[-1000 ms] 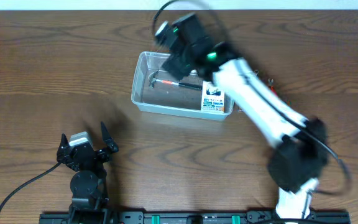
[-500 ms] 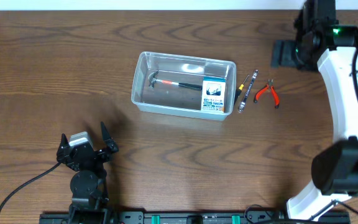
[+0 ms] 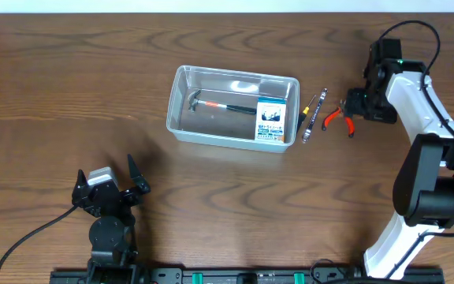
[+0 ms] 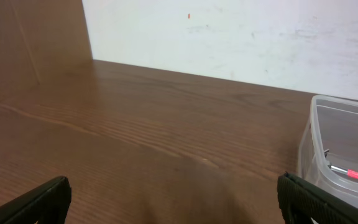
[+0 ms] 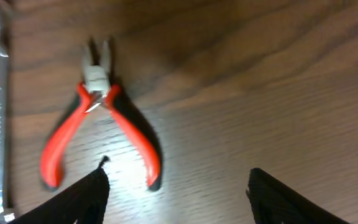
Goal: Pack container
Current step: 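Grasp the red-black pliers with the right gripper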
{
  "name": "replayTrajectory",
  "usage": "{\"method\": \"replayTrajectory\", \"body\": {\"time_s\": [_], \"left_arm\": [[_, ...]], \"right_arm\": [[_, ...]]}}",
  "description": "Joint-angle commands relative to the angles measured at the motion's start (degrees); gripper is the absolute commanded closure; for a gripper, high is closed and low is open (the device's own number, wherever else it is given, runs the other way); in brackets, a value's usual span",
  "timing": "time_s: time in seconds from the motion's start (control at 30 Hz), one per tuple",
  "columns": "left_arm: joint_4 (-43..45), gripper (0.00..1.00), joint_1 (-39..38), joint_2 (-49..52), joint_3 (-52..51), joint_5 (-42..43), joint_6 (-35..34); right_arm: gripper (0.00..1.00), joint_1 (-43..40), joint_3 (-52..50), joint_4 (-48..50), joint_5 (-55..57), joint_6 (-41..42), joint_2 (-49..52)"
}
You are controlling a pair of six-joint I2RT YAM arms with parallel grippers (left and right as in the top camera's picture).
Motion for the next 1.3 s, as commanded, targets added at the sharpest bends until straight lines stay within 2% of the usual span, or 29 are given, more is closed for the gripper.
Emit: {"method": "replayTrajectory", "body": {"time_s": [0.0,0.13,0.3,0.37,0.47,0.73,0.87,0.93,1.0,1.03,1.27], "left_arm": [[-1.68,0.02,-0.17,-0.22,-1.27,-1.14,0.09],[-1.68,0.02,-0.17,-0.22,-1.27,-1.14,0.09],[-1.68,0.02,-0.17,-0.22,-1.27,-1.14,0.09],[-1.68,0.02,-0.17,-0.22,-1.27,-1.14,0.09],[-1.68,0.02,-0.17,-0.22,-1.27,-1.14,0.09],[-1.68,0.02,-0.17,-0.22,-1.27,-1.11,0.09],[-1.68,0.02,-0.17,-0.22,-1.27,-1.11,0.09],[-1.68,0.02,-0.17,-0.22,-1.27,-1.14,0.09],[-1.68,0.02,-0.17,-0.22,-1.27,-1.14,0.09],[-1.68,0.02,-0.17,-0.22,-1.27,-1.14,0.09],[-1.68,0.02,-0.17,-0.22,-1.27,-1.11,0.09]], "right_arm": [[0.29,-0.98,-0.76,0.94,-0.39,-6.19,2.12],[0.34,-0.85,-0.76,2.08,-4.24,-7.58,4.76],[0.54,-0.72,-0.76,3.28,-6.43,-7.54,7.91],[0.65,-0.72,-0.76,3.26,-6.78,-7.34,8.68],[0.66,-0.72,-0.79,3.30,-7.15,-7.37,9.03],[0.79,-0.66,-0.79,2.82,-7.63,-6.43,9.03],[0.79,-0.66,-0.79,2.84,-7.63,-6.49,9.03],[0.86,-0.66,-0.76,3.08,-7.61,-6.49,9.03],[0.97,-0.68,-0.68,3.21,-7.63,-6.40,8.94],[0.99,-0.66,-0.33,3.06,-7.63,-5.99,8.72],[0.99,0.85,8.68,-4.11,-9.40,-4.98,0.72]]}}
